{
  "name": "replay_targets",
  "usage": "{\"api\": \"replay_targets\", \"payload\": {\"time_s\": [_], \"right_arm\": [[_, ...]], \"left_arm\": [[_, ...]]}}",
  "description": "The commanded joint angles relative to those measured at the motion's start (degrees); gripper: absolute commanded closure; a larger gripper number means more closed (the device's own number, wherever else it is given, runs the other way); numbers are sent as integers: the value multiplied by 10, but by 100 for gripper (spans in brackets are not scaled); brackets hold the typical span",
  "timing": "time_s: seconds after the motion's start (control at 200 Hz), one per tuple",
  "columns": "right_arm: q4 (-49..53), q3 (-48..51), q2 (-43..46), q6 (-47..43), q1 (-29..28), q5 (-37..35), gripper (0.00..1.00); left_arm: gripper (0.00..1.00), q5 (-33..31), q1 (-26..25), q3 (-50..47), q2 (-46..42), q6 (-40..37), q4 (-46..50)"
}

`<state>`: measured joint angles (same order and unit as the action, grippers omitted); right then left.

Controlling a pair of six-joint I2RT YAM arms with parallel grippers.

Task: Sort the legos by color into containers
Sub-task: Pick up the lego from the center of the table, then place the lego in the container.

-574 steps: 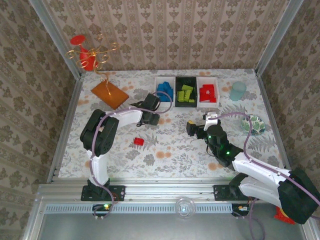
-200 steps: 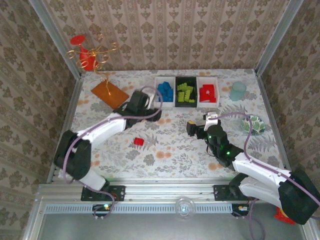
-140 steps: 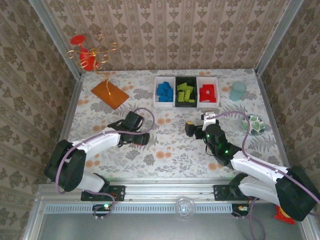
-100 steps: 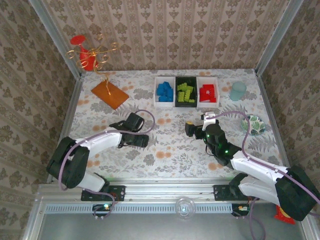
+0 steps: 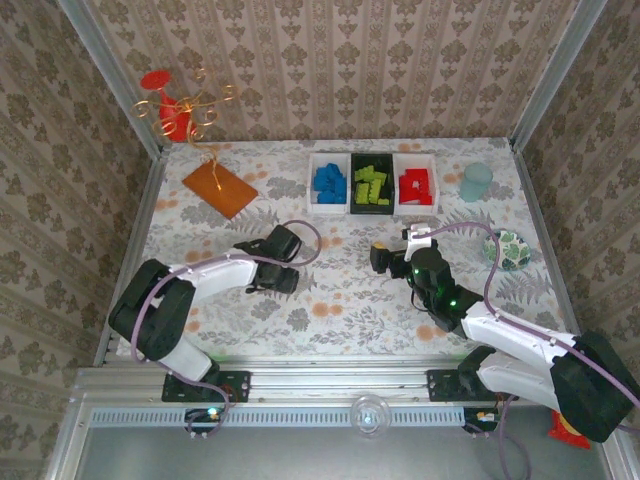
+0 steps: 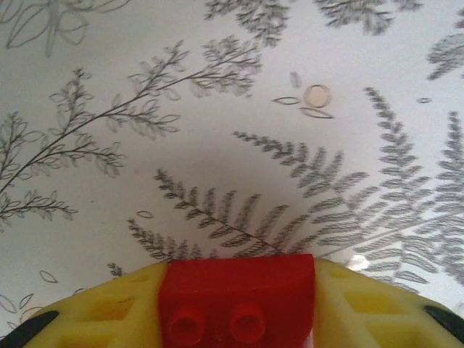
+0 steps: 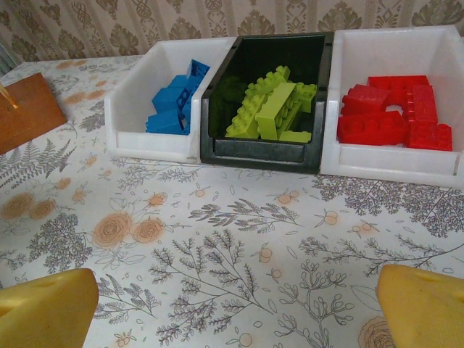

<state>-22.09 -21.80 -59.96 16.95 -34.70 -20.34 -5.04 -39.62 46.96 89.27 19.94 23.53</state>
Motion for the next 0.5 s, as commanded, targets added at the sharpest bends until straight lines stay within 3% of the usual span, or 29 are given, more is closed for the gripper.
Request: {"api": "replay_targets", "payload": {"time_s": [0.0, 0.18, 0.495], "right_arm": [[4, -18, 12, 9, 1, -3, 0], [8, -13, 27, 7, 1, -31, 0], [-10, 38, 113, 7, 2, -119, 0]], "left_arm": [[57, -14, -23, 34, -31, 15, -33], [58, 5, -39, 117, 0, 5, -148], [58, 80, -60, 432, 221, -49, -199]]}}
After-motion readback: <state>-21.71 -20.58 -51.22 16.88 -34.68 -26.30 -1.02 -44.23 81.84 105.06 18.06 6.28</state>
